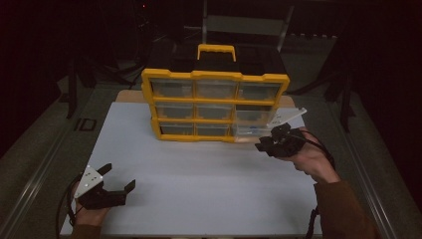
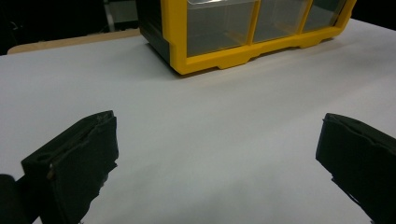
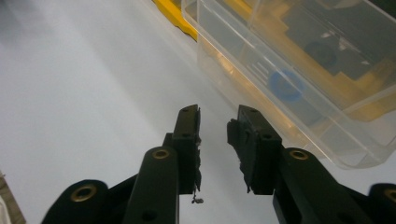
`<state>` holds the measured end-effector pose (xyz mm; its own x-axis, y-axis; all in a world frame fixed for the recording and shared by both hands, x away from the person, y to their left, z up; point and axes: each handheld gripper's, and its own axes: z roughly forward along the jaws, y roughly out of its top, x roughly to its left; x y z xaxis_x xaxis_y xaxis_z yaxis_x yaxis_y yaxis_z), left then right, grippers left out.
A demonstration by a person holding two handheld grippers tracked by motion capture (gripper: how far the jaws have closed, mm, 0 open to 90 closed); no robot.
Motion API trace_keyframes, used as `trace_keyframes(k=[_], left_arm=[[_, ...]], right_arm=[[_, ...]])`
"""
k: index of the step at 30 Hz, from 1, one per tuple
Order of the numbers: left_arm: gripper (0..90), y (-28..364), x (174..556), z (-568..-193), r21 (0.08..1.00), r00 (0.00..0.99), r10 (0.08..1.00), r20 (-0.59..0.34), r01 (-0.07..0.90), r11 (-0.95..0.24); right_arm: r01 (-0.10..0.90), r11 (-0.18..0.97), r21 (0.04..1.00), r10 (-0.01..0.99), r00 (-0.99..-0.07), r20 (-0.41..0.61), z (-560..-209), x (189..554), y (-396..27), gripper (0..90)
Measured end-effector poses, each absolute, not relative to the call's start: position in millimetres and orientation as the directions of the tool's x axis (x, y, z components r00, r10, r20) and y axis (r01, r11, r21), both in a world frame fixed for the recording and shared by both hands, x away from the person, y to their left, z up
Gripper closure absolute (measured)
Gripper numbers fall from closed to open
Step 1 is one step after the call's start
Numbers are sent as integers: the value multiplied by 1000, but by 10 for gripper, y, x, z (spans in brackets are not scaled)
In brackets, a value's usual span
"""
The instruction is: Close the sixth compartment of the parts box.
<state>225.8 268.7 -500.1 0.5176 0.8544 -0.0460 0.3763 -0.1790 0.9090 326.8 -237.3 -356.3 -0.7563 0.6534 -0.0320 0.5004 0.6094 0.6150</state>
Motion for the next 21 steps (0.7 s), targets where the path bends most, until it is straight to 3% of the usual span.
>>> trace_keyframes(k=[4, 5, 8, 21], left_arm=[[0, 2686, 2256, -5000, 910, 518, 854, -47, 376, -178], [0, 2686, 2256, -4999, 910, 518, 854, -47, 375, -178], [0, 2685, 2256, -5000, 910, 517, 854, -47, 376, -177], [0, 2686, 2258, -5002, 908, 518, 854, -46, 377, -180]], right_arm=[[497, 603, 623, 658, -752, -36, -3610, 3268, -2384, 746], [498, 592, 633, 668, -743, -41, -3644, 3268, -2394, 813], [490, 584, 647, 675, -736, -52, -3674, 3276, -2412, 887], [494, 567, 659, 712, -696, -91, -3829, 3319, -2443, 897]])
